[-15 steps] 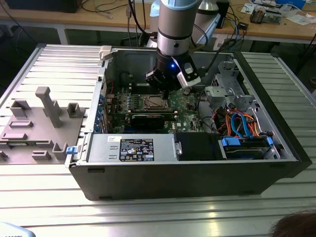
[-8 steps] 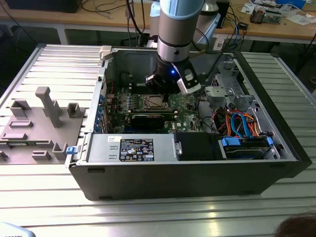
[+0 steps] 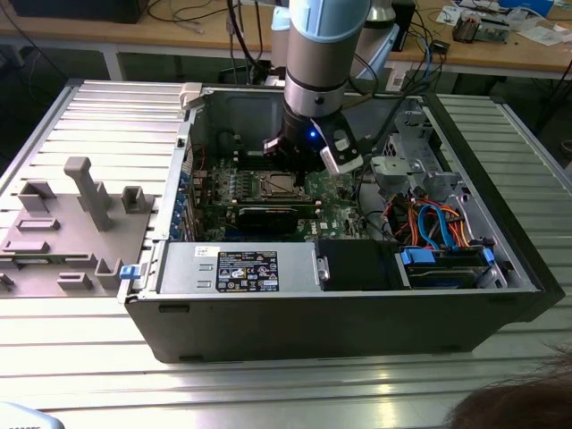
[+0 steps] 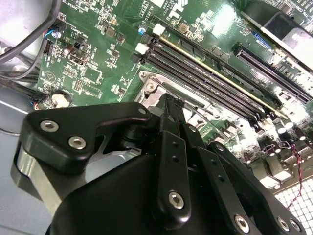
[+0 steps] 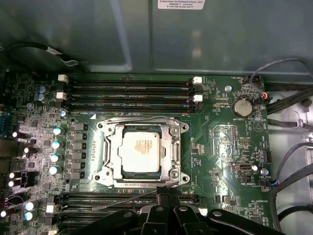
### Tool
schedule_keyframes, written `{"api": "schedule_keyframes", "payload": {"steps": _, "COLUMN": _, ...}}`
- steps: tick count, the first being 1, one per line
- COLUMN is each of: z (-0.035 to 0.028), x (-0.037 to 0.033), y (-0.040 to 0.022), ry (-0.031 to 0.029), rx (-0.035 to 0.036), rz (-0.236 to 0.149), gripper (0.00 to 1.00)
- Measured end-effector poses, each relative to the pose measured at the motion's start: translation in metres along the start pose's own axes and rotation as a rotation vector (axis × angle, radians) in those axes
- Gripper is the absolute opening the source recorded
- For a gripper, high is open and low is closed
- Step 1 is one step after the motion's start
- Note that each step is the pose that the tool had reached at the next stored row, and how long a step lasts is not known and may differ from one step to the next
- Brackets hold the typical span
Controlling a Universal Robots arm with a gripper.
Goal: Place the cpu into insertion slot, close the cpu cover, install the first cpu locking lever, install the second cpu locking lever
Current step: 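Install the second cpu locking lever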
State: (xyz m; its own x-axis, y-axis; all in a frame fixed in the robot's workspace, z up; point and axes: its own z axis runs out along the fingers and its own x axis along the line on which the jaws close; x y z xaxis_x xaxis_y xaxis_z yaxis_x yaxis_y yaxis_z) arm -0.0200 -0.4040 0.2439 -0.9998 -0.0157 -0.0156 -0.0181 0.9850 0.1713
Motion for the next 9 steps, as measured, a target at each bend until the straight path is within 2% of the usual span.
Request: {"api": "schedule_keyframes", "payload": {"steps": 9, "z": 0.0032, "x": 0.0000, "y": -0.0006, "ry": -0.0001, "rx": -0.0013, "rz": 0.000, "gripper": 0.11}}
